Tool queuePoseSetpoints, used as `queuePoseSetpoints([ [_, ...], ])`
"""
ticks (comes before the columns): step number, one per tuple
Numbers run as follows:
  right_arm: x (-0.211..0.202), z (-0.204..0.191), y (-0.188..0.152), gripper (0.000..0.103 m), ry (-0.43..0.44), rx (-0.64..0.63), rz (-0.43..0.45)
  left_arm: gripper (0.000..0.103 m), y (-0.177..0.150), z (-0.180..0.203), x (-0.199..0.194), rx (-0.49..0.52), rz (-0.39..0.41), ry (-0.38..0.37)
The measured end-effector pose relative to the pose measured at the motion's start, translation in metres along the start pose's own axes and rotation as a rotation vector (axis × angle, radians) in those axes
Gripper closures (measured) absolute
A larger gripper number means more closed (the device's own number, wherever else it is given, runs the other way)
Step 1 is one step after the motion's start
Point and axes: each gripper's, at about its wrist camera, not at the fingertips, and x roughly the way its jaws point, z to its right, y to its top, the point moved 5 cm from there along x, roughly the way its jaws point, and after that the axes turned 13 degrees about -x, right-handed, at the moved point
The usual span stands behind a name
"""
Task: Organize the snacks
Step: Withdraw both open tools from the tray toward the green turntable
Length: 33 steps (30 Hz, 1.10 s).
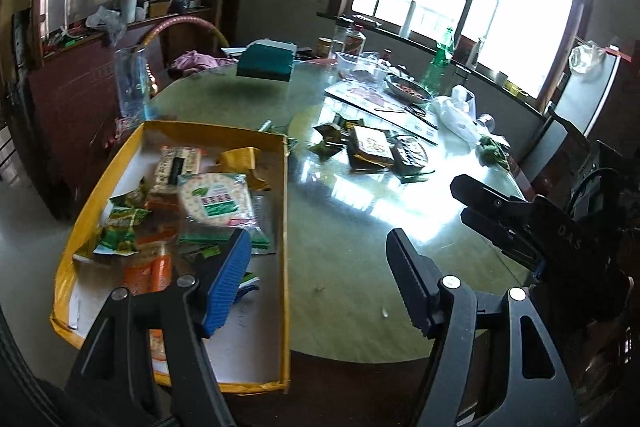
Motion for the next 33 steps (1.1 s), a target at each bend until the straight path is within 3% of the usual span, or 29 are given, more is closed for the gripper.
queuePoseSetpoints([
  [7, -0.001, 0.019, 0.004, 0.024, -0.031, 0.005, -0.002, 0.032, 0.000, 0.013, 0.014, 0.016, -0.022, -0.026],
  [20, -0.001, 0.053, 0.016, 0.024, -0.170, -0.044, -0.056, 0.032, 0.001, 0.029, 0.037, 0.031, -0.058, -0.035],
  [33, 0.006, 0.083, 0.024, 0.024, -0.265, -0.093, -0.118, 0.032, -0.001, 0.034, 0.057, 0.078, -0.078, 0.033],
])
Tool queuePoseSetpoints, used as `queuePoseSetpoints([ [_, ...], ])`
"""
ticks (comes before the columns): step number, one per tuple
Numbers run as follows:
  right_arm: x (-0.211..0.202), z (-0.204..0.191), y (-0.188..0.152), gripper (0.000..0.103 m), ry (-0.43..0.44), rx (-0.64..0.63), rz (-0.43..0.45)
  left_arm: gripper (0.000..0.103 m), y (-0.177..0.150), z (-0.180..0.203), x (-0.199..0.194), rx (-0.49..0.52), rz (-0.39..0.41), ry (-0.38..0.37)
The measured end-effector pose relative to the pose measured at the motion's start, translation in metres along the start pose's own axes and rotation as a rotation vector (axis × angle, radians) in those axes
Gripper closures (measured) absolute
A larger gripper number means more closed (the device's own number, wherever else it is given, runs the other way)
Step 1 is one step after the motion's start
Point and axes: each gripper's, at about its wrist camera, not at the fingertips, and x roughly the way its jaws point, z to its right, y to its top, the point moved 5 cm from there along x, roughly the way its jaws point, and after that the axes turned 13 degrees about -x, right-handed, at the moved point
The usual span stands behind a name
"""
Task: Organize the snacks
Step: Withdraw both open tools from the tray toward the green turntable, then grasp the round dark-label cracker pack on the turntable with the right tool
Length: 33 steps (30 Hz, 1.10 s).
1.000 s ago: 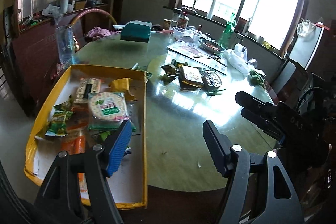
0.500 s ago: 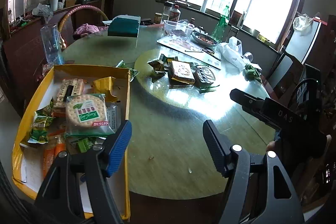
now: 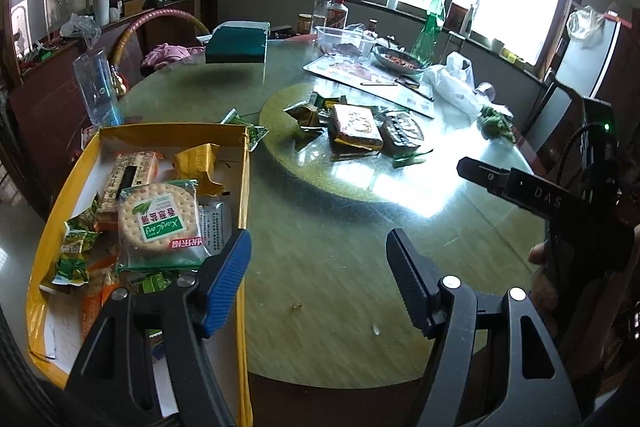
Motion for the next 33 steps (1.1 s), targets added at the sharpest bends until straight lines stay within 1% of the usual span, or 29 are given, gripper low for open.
queuePoseSetpoints([
  [3, 0.006, 0.006, 0.003, 0.024, -0.003, -0.008, -0.012, 0.032, -0.001, 0.002, 0.003, 0.004, -0.006, -0.003],
  [9, 0.013, 0.016, 0.009, 0.024, -0.037, -0.032, -0.036, 0.032, 0.000, 0.003, 0.005, 0.011, -0.001, 0.005],
  [15, 0.028, 0.022, 0.018, 0.024, -0.039, -0.062, -0.066, 0.032, 0.000, 0.004, 0.009, 0.019, 0.000, 0.014],
  [24, 0.065, 0.037, 0.031, 0.024, -0.049, -0.097, -0.121, 0.032, 0.004, 0.004, 0.025, 0.022, -0.012, 0.039],
  [31, 0.095, 0.047, 0.042, 0.024, -0.045, -0.103, -0.162, 0.032, 0.008, -0.001, 0.033, -0.005, -0.032, 0.029],
  [33, 0.103, 0.050, 0.047, 0.024, -0.061, -0.104, -0.167, 0.032, 0.009, -0.002, 0.034, -0.009, -0.038, 0.029],
])
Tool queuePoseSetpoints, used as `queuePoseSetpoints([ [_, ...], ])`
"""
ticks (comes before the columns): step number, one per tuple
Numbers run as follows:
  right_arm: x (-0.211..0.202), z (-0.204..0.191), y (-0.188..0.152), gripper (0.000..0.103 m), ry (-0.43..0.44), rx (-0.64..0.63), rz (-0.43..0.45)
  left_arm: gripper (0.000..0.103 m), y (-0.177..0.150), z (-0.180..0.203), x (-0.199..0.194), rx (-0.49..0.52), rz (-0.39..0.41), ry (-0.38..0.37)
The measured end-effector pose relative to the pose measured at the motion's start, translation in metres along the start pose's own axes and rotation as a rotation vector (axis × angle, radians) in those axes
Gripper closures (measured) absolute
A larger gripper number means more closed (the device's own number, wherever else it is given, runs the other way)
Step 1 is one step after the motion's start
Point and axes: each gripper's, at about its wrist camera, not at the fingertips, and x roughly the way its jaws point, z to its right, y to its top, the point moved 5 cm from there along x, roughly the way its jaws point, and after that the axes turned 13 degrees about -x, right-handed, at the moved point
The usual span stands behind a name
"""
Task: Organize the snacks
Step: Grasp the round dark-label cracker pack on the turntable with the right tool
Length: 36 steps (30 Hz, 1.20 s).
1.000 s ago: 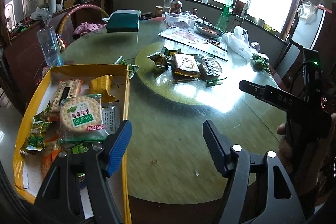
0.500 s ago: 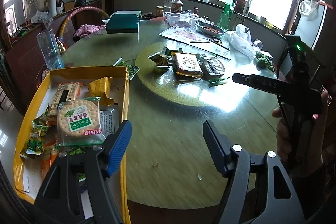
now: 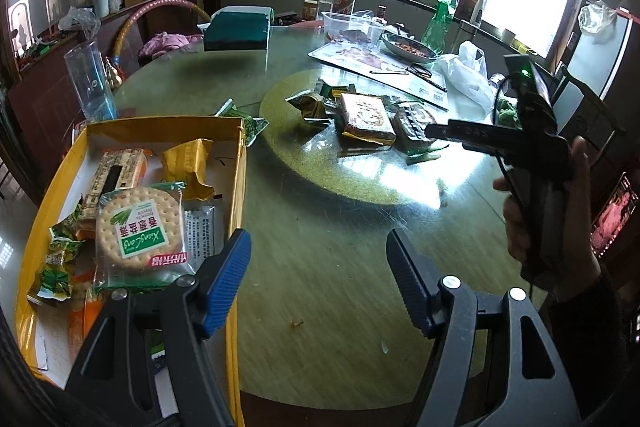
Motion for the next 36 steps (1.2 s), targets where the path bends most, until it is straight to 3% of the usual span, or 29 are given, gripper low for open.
queuePoseSetpoints([
  [2, 0.008, 0.005, 0.007, 0.024, -0.033, -0.003, -0.001, 0.032, 0.002, -0.003, 0.001, -0.010, 0.000, 0.002],
  [10, 0.053, 0.007, 0.024, 0.024, -0.020, -0.038, -0.077, 0.032, 0.008, 0.001, 0.009, -0.014, -0.021, -0.004],
  [12, 0.059, 0.006, 0.022, 0.024, -0.065, -0.057, -0.096, 0.032, 0.009, 0.004, 0.010, -0.007, -0.028, -0.003],
  [18, 0.047, 0.009, 0.008, 0.032, -0.114, -0.050, -0.100, 0.032, 0.012, 0.017, 0.015, 0.011, -0.051, -0.017],
  [22, 0.021, 0.015, -0.022, 0.033, -0.119, 0.023, -0.121, 0.032, 0.014, 0.026, 0.024, 0.027, -0.080, -0.025],
  [29, -0.040, 0.006, -0.092, 0.034, -0.028, 0.124, -0.074, 0.032, 0.022, 0.046, 0.052, 0.032, -0.155, -0.064],
  [36, -0.067, -0.012, -0.128, 0.034, -0.065, 0.132, -0.026, 0.032, 0.040, 0.071, 0.084, 0.042, -0.167, -0.093],
])
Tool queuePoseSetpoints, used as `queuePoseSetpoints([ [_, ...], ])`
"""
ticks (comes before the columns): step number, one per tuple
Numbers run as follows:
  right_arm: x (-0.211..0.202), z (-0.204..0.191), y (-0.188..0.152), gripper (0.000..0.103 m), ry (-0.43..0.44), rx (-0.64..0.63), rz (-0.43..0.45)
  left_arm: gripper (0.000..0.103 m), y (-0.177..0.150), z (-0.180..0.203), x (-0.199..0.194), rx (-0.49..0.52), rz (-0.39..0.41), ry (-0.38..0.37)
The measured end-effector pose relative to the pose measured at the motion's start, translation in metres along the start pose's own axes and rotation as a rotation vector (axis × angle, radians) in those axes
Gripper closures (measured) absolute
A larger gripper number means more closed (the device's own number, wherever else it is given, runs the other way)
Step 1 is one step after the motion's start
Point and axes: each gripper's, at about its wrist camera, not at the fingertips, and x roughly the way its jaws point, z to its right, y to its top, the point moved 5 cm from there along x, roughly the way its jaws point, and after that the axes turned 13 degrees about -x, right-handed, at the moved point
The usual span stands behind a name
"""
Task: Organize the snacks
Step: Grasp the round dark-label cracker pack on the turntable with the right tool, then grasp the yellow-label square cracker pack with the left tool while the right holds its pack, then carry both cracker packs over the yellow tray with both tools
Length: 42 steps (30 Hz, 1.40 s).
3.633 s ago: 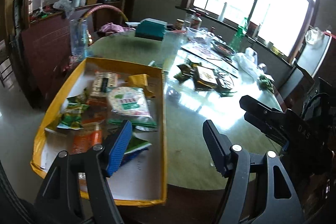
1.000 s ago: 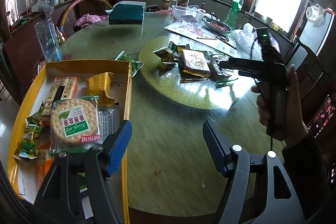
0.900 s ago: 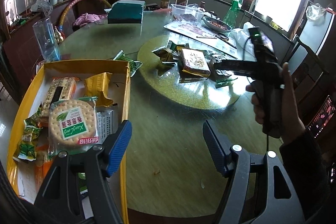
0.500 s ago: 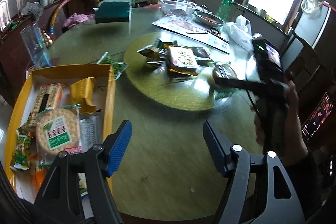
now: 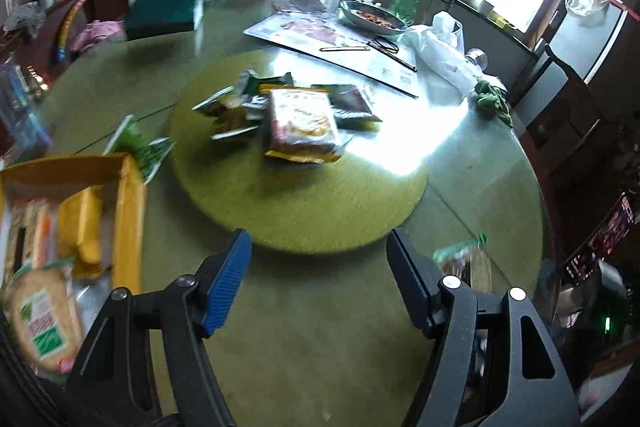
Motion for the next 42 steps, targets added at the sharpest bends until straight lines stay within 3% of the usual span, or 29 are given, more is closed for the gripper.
queuePoseSetpoints([
  [4, -0.002, 0.006, -0.001, 0.034, 0.003, 0.043, 0.013, 0.032, 0.014, 0.007, 0.022, 0.004, -0.007, 0.006],
  [10, -0.006, 0.015, -0.005, 0.034, -0.009, 0.060, 0.030, 0.017, 0.050, 0.012, 0.053, -0.015, 0.016, 0.021],
  [14, -0.009, 0.022, -0.007, 0.034, 0.010, 0.098, 0.049, 0.016, 0.073, 0.017, 0.076, -0.024, 0.025, 0.055],
  [18, -0.009, 0.018, -0.008, 0.034, 0.027, 0.098, 0.054, 0.016, 0.085, 0.020, 0.108, -0.012, -0.046, 0.122],
  [21, -0.008, 0.015, -0.008, 0.034, 0.041, 0.095, 0.056, 0.016, 0.082, 0.015, 0.126, -0.007, -0.064, 0.227],
  [23, -0.008, 0.013, -0.007, 0.034, 0.044, 0.088, 0.055, 0.018, 0.077, 0.013, 0.131, 0.005, -0.056, 0.254],
  [25, -0.008, 0.012, -0.008, 0.034, 0.044, 0.086, 0.056, 0.032, 0.071, 0.012, 0.131, 0.020, -0.039, 0.262],
  [26, -0.008, 0.012, -0.008, 0.034, 0.046, 0.085, 0.057, 0.034, 0.067, 0.011, 0.129, 0.020, -0.041, 0.246],
  [31, -0.010, 0.012, -0.011, 0.034, 0.033, 0.079, 0.060, 0.034, 0.038, 0.006, 0.108, 0.049, -0.078, 0.236],
  [37, -0.012, 0.009, -0.014, 0.034, 0.054, 0.094, 0.061, 0.034, -0.047, -0.004, 0.050, 0.144, -0.099, 0.248],
  [40, -0.013, 0.006, -0.016, 0.034, 0.050, 0.094, 0.057, 0.034, -0.087, -0.017, 0.021, 0.114, -0.127, 0.218],
  [42, -0.013, 0.003, -0.017, 0.034, 0.060, 0.091, 0.056, 0.034, -0.104, -0.023, 0.007, 0.127, -0.100, 0.222],
])
